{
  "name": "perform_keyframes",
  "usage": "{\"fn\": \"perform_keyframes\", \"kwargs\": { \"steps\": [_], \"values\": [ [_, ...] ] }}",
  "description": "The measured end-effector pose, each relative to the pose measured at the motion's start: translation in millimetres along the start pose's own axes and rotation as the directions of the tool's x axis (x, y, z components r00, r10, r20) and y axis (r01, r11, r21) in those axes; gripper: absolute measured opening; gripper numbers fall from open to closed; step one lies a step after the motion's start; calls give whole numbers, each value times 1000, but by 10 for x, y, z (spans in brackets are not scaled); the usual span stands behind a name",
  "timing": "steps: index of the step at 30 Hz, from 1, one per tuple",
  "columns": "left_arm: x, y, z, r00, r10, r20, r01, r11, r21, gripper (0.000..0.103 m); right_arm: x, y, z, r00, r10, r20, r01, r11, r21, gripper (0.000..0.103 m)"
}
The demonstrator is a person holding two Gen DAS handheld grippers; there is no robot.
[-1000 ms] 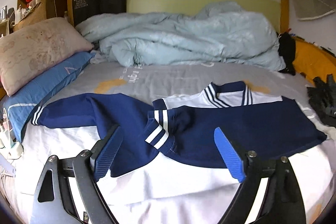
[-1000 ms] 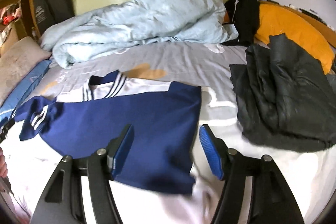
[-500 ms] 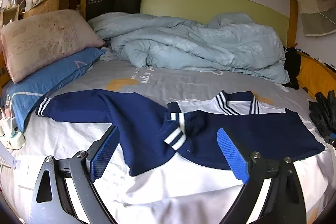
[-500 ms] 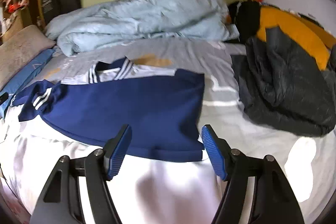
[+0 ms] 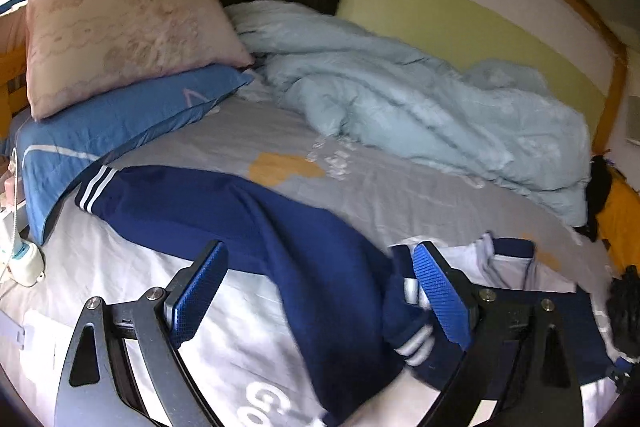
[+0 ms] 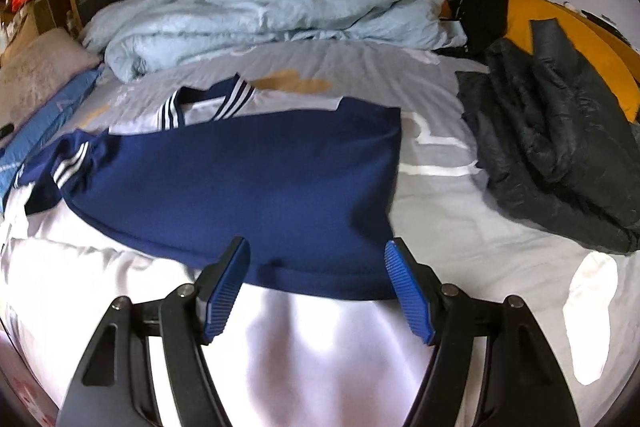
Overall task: Fold large clothes
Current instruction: 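Move both tools to the navy jacket hem and close the left gripper on it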
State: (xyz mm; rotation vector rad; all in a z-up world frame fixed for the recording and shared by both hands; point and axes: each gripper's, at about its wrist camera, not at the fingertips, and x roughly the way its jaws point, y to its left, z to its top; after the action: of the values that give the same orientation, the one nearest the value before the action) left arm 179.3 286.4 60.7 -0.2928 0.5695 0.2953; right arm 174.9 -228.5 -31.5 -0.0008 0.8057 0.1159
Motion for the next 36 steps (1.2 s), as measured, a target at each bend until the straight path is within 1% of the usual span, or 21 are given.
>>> {"fn": "perform_keyframes", "kwargs": {
  "steps": [4,7,8,11,13,15,17,18,20,21,22,23,24,25,26,27,28,30,31,33,36],
  "values": [
    [401,185,-64,996,55,-74,-56,998,-17,89,59,87,-33,1000,-9,-13,9,999,-37,68],
    [688,455,-104,989,54,-137,-72,989,-130,87,89,128,-58,1000,-10,-22,9,999,-49,68],
    [786,569,-117,986,48,-162,-78,980,-181,84,96,137,-64,1000,-10,-24,9,999,-51,68],
    [1006,871,-168,977,-1,-211,-68,945,-319,83,124,167,-73,1000,-8,-29,6,998,-62,70],
    [1129,1026,-209,972,-37,-232,-52,930,-364,84,175,210,-93,999,2,-37,-5,997,-79,73],
    [1227,1166,-256,966,-9,-259,-98,912,-398,83,231,272,-122,999,-11,-52,6,995,-105,73],
    [1282,1285,-281,968,-20,-249,-94,895,-436,83,248,341,-147,998,-20,-54,12,991,-135,73],
    [1306,1299,-260,969,-24,-244,-88,896,-436,83,246,368,-158,998,-21,-51,13,989,-148,73],
    [1365,1280,-219,967,-23,-252,-77,921,-382,83,237,391,-170,999,-22,-47,15,987,-158,73],
    [1384,1272,-206,967,-8,-253,-83,933,-349,78,238,395,-171,999,-23,-48,15,987,-157,73],
    [1380,1257,-203,970,28,-243,-107,942,-317,71,242,394,-169,998,-23,-50,16,988,-154,73],
    [1368,1245,-204,968,66,-241,-137,945,-296,51,245,389,-164,998,-22,-51,14,989,-147,73],
    [1358,1267,-193,966,81,-245,-154,943,-294,20,249,375,-160,998,-17,-54,10,991,-136,73],
    [1330,1278,-183,967,55,-251,-136,938,-318,7,254,363,-154,998,-13,-57,5,992,-129,73],
    [1261,1270,-155,973,10,-231,-93,933,-349,4,256,350,-151,998,-8,-59,1,992,-123,73],
    [1164,1252,-105,982,2,-188,-69,933,-353,4,254,343,-148,998,-6,-59,-1,992,-123,73],
    [1018,1180,-33,992,6,-128,-48,945,-323,4,247,346,-149,998,-8,-57,1,992,-126,73],
    [744,984,102,999,1,-38,-10,975,-224,4,230,362,-156,999,-7,-53,0,992,-129,73],
    [597,881,154,1000,-17,7,18,983,-180,4,216,371,-158,999,-3,-50,-3,991,-132,73],
    [354,738,209,995,-71,70,80,987,-142,4,197,385,-167,999,4,-49,-10,991,-134,73],
    [67,491,238,979,-174,103,185,977,-106,4,173,402,-178,999,8,-49,-15,990,-137,73]
  ]
}}
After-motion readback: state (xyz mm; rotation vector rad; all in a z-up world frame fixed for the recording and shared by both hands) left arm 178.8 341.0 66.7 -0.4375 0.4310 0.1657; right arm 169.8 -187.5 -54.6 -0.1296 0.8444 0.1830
